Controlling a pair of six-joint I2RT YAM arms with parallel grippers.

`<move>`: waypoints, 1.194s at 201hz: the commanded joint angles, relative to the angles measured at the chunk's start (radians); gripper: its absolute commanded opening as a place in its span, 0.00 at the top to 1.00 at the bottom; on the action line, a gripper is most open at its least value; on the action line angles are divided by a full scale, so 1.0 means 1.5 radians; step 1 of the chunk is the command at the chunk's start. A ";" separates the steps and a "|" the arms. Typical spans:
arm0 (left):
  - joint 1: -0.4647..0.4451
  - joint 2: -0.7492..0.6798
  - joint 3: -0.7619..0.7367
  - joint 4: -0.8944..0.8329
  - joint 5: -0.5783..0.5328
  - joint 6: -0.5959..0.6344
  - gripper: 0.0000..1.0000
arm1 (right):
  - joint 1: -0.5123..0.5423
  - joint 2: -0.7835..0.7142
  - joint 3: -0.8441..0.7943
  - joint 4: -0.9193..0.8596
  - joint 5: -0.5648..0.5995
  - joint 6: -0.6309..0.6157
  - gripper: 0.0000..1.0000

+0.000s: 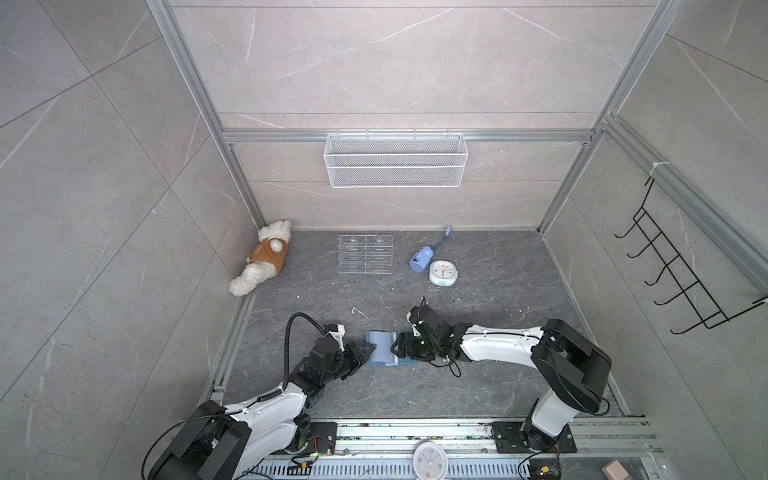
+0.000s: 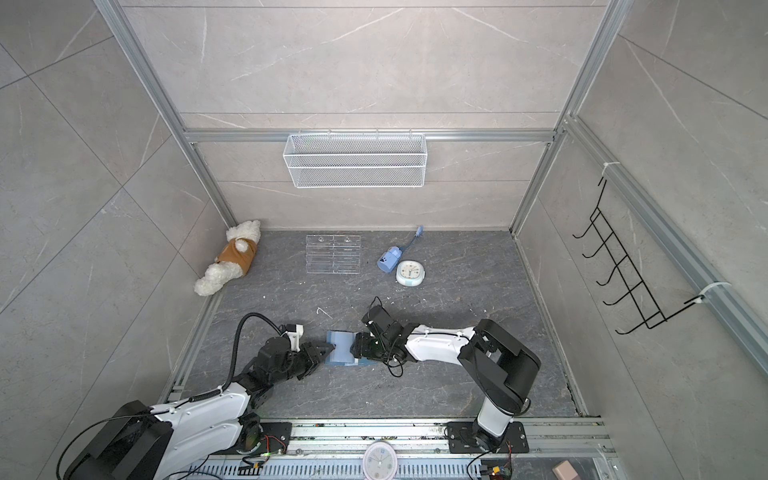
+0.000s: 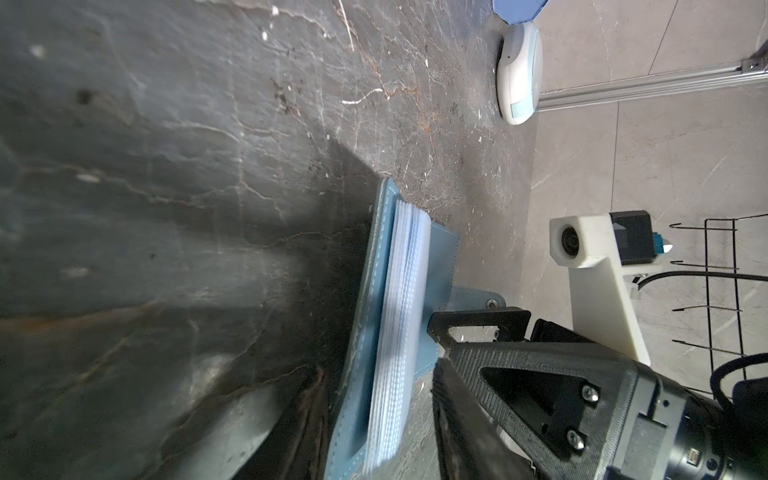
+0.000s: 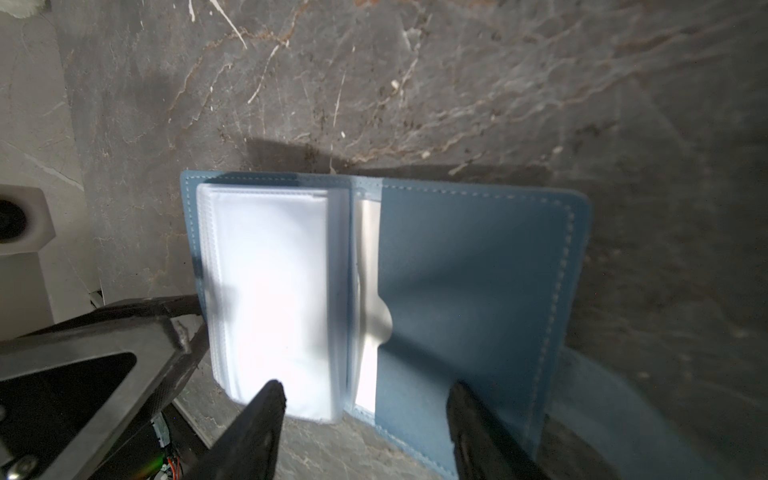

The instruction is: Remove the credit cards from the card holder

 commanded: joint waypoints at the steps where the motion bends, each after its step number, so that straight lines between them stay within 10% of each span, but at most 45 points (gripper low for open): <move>1: -0.002 -0.002 -0.003 0.024 0.030 0.015 0.63 | -0.006 0.024 -0.022 -0.029 0.016 -0.017 0.34; 106: -0.003 0.006 0.001 0.015 0.029 0.025 1.00 | -0.006 0.016 -0.028 -0.033 0.018 -0.018 0.35; 196: -0.053 -0.071 -0.008 -0.004 0.002 -0.028 1.00 | -0.010 -0.089 -0.056 -0.078 0.024 -0.020 0.33; 240: -0.138 -0.087 0.000 -0.049 -0.104 -0.051 1.00 | -0.011 -0.166 -0.059 -0.116 0.031 -0.019 0.09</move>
